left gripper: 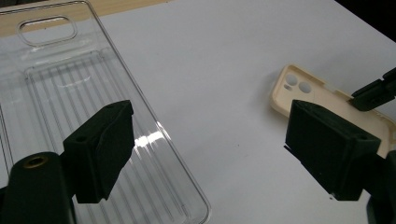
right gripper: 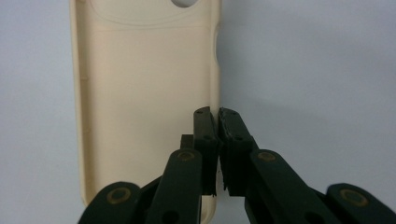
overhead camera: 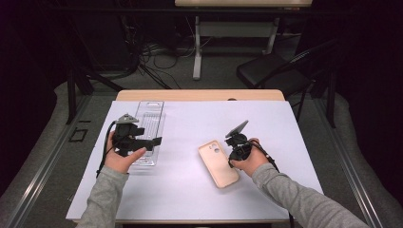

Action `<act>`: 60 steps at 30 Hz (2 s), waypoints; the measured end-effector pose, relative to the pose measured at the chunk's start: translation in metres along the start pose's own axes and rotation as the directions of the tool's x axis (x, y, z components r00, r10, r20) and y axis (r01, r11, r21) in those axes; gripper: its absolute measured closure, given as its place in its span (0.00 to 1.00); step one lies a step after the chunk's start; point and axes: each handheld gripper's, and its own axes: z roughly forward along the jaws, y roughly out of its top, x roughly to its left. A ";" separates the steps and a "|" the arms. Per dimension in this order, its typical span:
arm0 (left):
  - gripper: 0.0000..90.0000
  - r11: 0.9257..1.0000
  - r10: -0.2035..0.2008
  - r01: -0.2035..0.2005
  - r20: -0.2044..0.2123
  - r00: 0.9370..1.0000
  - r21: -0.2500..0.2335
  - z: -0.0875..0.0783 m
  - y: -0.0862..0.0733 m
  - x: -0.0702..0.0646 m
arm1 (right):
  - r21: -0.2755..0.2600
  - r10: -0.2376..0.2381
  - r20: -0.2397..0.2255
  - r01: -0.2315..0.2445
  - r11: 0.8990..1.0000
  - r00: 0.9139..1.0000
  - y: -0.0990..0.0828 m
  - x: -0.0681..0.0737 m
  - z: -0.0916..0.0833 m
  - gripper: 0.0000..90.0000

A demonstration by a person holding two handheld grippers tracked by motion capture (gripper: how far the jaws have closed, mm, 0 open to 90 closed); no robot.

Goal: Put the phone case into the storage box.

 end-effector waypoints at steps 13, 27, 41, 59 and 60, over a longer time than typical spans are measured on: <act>0.17 1.000 0.005 -0.006 0.005 1.000 0.009 0.005 -0.001 -0.005 | 0.006 -0.034 0.011 0.034 0.999 0.999 0.004 -0.002 -0.012 0.96; 0.17 1.000 0.013 -0.014 0.015 1.000 0.013 0.011 -0.002 -0.010 | -0.110 -0.026 -0.013 0.024 0.994 1.000 0.004 0.002 -0.016 0.96; 0.17 0.999 0.032 -0.033 0.023 0.999 0.040 0.020 -0.004 -0.018 | -0.210 -0.024 -0.023 0.019 0.978 0.999 0.003 0.002 -0.016 0.96; 0.17 0.999 0.031 -0.032 0.036 0.999 0.032 0.029 -0.006 -0.030 | -0.352 -0.008 -0.053 -0.011 0.936 0.999 -0.006 0.006 -0.022 0.96; 0.17 0.999 0.030 -0.031 0.034 0.999 0.029 0.030 -0.006 -0.031 | -0.357 -0.010 -0.056 -0.011 0.934 0.998 -0.006 0.007 -0.022 0.96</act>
